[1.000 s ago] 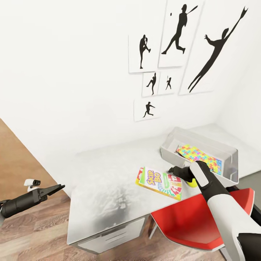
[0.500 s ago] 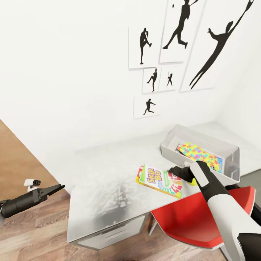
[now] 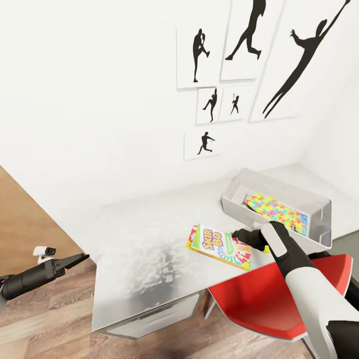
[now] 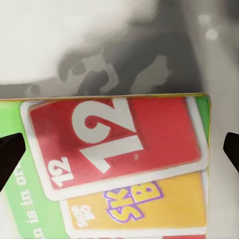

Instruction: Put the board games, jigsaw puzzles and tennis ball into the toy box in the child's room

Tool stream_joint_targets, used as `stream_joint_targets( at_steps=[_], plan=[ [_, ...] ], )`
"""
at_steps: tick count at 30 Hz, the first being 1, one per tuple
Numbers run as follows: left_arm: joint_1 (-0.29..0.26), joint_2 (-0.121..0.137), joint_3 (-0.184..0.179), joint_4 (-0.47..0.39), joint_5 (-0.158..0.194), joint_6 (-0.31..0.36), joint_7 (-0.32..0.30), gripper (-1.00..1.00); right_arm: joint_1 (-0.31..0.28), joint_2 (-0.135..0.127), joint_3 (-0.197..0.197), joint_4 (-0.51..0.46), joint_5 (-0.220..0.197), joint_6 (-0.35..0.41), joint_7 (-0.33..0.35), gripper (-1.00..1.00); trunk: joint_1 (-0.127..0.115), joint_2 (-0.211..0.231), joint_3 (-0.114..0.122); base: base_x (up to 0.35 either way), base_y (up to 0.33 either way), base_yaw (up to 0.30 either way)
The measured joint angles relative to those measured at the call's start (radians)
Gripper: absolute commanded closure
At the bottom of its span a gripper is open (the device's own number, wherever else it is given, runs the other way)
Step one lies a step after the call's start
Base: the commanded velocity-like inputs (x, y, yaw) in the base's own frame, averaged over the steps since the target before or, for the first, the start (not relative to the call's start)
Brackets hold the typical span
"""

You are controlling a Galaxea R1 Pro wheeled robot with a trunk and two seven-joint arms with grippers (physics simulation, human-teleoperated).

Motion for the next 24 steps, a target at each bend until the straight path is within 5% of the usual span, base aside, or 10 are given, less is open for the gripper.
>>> stream_joint_targets(
  at_steps=[24],
  plan=[
    [0.0,0.0,0.0,0.0,-0.001,0.0,0.0,-1.0,0.0,0.001,0.004,0.0,0.001,0.0,0.002,-1.0,0.0,0.0,-0.003,0.0,0.043,0.001]
  ],
)
